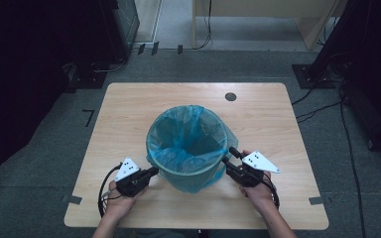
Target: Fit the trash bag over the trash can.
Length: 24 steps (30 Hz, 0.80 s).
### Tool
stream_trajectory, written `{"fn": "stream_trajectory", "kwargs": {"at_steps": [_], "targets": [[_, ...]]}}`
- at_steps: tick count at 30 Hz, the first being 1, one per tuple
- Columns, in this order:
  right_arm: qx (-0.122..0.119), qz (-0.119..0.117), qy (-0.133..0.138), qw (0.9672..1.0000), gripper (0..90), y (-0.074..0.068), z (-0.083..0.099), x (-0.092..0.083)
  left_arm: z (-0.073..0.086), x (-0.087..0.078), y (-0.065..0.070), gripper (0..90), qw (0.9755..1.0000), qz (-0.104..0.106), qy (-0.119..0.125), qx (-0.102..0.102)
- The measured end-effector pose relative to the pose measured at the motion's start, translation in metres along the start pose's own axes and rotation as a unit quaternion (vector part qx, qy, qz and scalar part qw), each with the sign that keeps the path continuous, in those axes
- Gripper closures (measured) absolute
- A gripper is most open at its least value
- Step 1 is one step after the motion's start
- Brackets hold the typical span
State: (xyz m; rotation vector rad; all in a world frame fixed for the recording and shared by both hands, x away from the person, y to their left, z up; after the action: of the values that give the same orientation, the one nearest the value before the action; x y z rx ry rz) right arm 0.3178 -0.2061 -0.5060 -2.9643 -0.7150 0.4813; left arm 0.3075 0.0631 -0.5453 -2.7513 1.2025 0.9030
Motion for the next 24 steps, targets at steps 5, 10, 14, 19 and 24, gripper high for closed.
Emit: {"fn": "stream_trajectory", "kwargs": {"at_steps": [5,10,14,19,24], "targets": [[-0.009,0.010,-0.030,0.9995,76.0,0.001,0.011,0.005,0.009,0.004,-0.015,90.0,0.9980,-0.047,-0.028,-0.031],[-0.020,0.026,-0.067,0.9972,87.5,0.007,0.023,0.010,0.015,0.004,-0.027,90.0,0.9946,-0.084,-0.043,-0.042],[-0.013,-0.004,-0.065,0.9978,77.5,0.006,0.024,0.008,0.017,0.003,-0.033,89.0,0.9938,-0.091,-0.037,-0.054],[-0.027,-0.066,-0.032,0.9970,62.8,-0.003,0.012,-0.006,0.006,-0.003,-0.034,60.5,0.9946,-0.071,0.019,-0.074],[-0.028,-0.082,-0.007,0.9962,56.5,-0.004,0.004,-0.014,-0.010,-0.013,-0.027,39.2,0.9937,-0.029,0.081,-0.071]]}}
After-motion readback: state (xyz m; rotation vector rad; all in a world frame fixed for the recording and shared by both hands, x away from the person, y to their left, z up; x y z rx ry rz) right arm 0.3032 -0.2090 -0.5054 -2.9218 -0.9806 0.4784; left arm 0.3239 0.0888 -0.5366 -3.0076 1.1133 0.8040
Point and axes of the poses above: each handheld gripper's, and its own axes: x roughly forward along the jaws, z roughly out of its underside, y roughly to its right, the point moved 9 cm from there along x, roughly forward along the jaws, and after that the axes turned 3 degrees about z, right-handed, at the moved point
